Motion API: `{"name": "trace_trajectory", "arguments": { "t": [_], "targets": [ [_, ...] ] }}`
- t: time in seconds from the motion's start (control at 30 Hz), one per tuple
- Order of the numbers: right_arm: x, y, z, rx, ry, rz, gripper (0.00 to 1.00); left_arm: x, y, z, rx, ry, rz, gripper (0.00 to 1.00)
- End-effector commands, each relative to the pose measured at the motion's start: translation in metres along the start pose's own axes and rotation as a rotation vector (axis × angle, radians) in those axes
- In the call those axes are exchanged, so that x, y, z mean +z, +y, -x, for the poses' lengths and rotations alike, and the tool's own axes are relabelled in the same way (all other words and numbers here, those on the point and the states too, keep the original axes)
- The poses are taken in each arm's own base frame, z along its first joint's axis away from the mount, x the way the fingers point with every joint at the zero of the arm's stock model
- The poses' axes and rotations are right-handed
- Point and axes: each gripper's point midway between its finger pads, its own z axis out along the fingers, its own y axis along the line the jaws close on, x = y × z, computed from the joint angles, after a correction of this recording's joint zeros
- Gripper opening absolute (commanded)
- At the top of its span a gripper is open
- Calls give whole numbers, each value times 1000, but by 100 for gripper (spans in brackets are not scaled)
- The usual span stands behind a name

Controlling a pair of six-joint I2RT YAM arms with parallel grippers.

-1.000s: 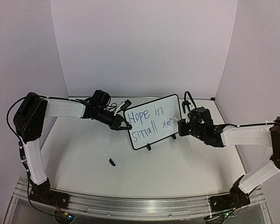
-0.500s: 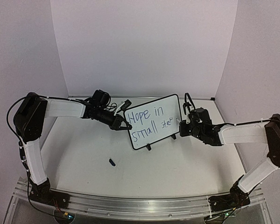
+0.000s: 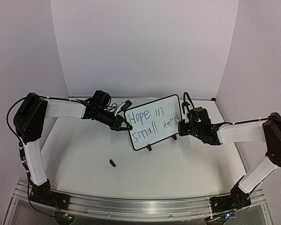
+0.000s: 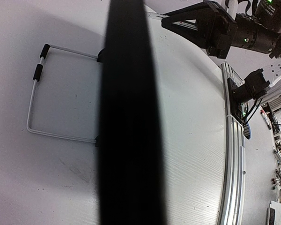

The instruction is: Write a sentence on the whiteboard

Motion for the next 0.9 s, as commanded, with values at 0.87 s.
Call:
{"name": "trace_trajectory", "arguments": {
  "t": [0.87],
  "targets": [
    [1,-5,-7,29,4,-16,0,9,-8,-6,-6,37,-30,0]
  ]
}}
